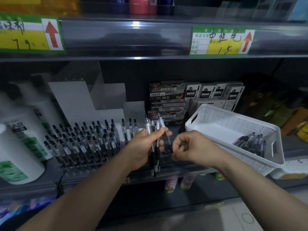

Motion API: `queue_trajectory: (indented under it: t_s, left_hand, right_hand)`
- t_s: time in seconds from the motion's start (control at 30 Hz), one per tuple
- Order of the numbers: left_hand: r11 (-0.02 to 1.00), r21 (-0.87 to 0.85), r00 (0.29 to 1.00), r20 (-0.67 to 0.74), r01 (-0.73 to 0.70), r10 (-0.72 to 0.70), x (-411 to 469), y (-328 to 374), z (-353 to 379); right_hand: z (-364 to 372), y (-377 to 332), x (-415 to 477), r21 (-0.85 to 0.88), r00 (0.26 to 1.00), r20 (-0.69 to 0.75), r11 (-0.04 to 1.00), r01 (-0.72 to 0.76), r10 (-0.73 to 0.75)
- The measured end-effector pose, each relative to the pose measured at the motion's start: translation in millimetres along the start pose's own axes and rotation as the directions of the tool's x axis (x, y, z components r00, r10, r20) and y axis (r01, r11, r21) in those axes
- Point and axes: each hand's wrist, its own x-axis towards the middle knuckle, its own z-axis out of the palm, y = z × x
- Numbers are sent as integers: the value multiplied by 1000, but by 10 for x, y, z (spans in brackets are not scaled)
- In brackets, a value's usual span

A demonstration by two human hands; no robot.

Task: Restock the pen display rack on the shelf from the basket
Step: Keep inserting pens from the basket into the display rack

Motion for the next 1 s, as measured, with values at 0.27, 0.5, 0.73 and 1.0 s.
queue_trajectory:
  t_s: [0.27,0.5,0.73,1.0]
  left_hand:
    - [979,205,998,54,14,-25,-10,-83,-12]
    - [979,159,980,131,128,-149,-57,-129,53]
    - [977,144,958,219,155,-184,-66,-178,23]
    - [962,228,935,285,148,-212,-86,-184,-30]
  right_hand:
    - [-101,-76,140,111,959,-256,982,154,-121]
    - [-71,-122,188,-184,971,-141,968,168,-195]
    - [-148,-146,201,-157,989,-13,977,145,-149]
    - [-276,-176,187,198,997,7,978,72,-75]
